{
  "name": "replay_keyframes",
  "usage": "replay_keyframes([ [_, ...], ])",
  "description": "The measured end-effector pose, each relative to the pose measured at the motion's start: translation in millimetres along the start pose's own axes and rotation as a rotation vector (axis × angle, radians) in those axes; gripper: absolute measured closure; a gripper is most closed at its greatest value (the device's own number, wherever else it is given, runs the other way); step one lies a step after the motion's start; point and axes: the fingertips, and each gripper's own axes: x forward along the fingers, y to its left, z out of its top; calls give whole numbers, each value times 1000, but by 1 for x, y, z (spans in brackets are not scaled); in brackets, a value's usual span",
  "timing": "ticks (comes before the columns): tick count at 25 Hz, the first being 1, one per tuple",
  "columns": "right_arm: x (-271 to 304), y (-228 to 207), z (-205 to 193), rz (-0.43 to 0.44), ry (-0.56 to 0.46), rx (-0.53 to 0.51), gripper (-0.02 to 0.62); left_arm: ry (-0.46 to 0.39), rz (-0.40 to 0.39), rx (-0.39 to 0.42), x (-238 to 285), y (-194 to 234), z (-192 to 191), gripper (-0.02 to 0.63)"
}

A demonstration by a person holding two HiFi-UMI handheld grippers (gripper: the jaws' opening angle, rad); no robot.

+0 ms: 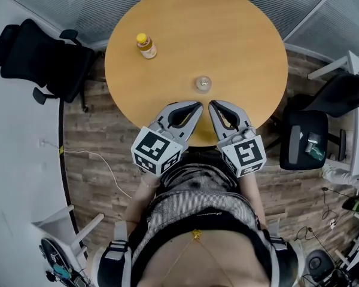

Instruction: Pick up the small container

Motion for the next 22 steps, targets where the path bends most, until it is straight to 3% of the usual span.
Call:
replay_keyframes([
  [22, 3, -67, 24, 159, -2, -29, 571, -36, 146, -61, 59, -2, 31, 588],
])
